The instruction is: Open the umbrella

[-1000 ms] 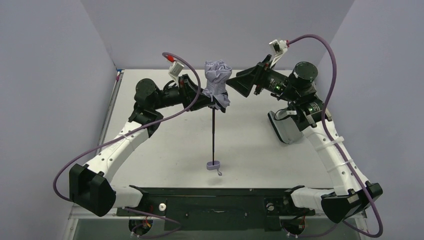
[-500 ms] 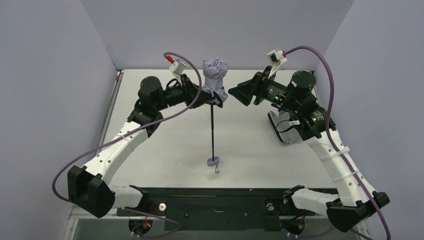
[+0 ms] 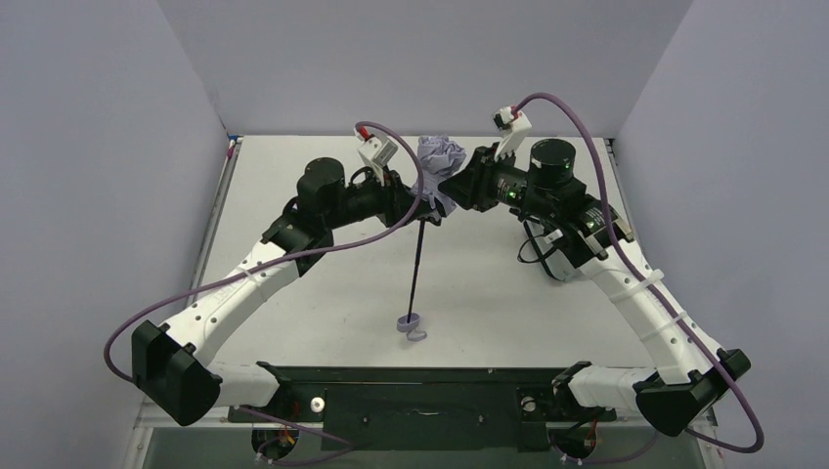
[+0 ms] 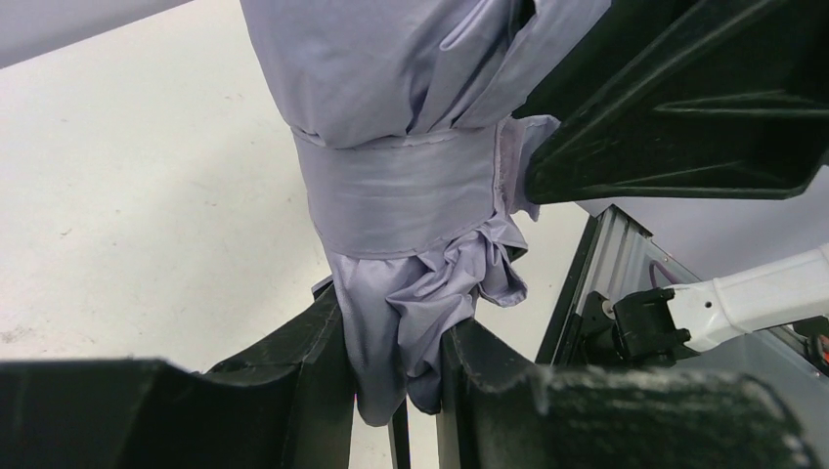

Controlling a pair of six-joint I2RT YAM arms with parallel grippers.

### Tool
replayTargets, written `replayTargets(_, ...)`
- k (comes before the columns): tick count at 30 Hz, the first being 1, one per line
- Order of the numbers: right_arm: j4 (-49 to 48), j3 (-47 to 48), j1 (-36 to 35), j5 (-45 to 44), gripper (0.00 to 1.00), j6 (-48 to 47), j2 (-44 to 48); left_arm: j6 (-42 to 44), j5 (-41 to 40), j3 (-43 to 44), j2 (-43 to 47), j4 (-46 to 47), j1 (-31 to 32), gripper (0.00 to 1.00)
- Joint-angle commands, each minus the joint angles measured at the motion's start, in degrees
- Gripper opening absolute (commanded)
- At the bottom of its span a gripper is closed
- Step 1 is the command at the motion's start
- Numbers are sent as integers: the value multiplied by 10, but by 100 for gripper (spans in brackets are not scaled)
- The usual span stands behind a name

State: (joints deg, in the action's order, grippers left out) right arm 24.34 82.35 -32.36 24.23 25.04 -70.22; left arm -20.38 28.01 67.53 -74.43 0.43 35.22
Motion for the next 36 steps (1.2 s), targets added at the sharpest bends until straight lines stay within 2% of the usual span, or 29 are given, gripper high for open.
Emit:
replayTargets(1, 26, 22, -4, -41, 23, -15, -3, 14, -3, 45, 28, 54, 4, 0)
replayTargets(6, 38, 20, -5, -78, 22, -21, -8, 17, 11, 41, 27, 63, 4, 0)
replayTargets(12, 18, 36, -4, -72, 25, -1, -26, 37, 14, 36, 29, 69, 18, 0)
replayTargets(17, 9, 45, -6, -62, 26, 17, -42, 73, -24, 43, 27, 39, 36, 0)
replayTargets(22, 44, 50, -6, -95, 0, -20, -52, 74, -35, 48, 31, 30, 36, 0)
replayTargets(25, 64, 47, -4, -113, 0, -73, -52, 55, -1, 43, 37, 46, 29, 0)
replayTargets(30, 84, 30, 20, -123, 0, -146, -43, -11, 82, 4, 55, 134, -3, 0)
replayTargets(36, 62, 15, 54, -111, 0, -219, -38, -79, 153, -25, 57, 203, -32, 0)
